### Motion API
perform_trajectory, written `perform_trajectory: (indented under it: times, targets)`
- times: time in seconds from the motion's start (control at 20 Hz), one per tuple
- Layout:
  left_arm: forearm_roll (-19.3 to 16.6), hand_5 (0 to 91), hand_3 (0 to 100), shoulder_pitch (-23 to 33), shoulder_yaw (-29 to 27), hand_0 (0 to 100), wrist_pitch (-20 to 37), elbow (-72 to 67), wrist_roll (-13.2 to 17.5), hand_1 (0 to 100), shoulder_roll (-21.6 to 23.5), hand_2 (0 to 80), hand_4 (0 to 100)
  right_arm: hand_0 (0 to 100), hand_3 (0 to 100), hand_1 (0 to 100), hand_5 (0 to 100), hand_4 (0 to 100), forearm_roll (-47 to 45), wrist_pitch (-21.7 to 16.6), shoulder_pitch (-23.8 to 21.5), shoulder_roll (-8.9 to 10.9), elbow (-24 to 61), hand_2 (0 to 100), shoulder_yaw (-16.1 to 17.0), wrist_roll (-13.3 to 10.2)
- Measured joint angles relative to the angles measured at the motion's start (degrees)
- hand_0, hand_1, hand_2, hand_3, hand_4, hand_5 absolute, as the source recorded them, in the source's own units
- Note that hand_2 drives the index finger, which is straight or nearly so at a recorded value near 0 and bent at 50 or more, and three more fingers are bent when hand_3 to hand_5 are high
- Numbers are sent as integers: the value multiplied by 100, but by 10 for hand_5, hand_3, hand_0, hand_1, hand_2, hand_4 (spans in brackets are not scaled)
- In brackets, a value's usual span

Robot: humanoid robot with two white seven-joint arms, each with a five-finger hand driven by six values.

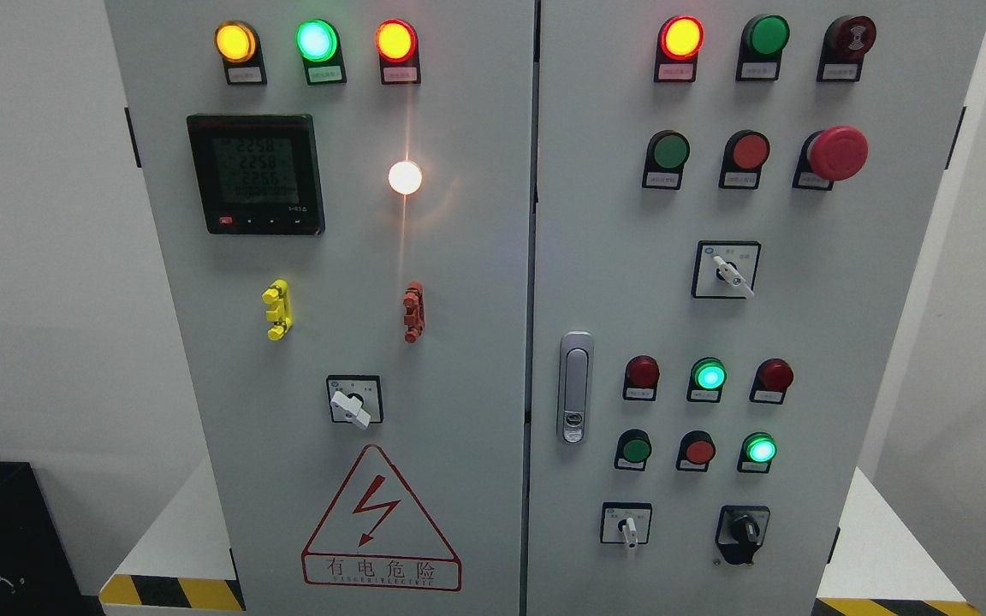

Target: Flip black knob to close circuit

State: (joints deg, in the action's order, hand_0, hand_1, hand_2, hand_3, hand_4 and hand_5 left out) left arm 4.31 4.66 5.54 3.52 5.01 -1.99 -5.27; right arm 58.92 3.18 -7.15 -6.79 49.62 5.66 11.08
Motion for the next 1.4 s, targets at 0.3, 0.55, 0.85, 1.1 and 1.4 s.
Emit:
perform_trajectory:
  times: [0.3,0.55,0.85,1.1,1.4]
  targets:
    - [0,0,0,0,0,120,0,0,0,556,0,0,0,0,1000,0,808,858,778,13,-22,-1,1216,886,23,-117]
    - [0,0,0,0,0,120,0,0,0,556,0,0,0,0,1000,0,865,903,1135,13,-27,-2,2251,905,14,-143]
    - [0,0,0,0,0,120,0,0,0,556,0,0,0,0,1000,0,893,928,1387,118,30,-4,3339,908,1,198]
    - [0,0,0,0,0,120,0,0,0,556,0,0,0,0,1000,0,895,930,1492,269,229,-7,4012,910,10,467]
    - [0,0,0,0,0,120,0,0,0,556,0,0,0,0,1000,0,895,931,1547,290,616,-14,4538,913,90,657]
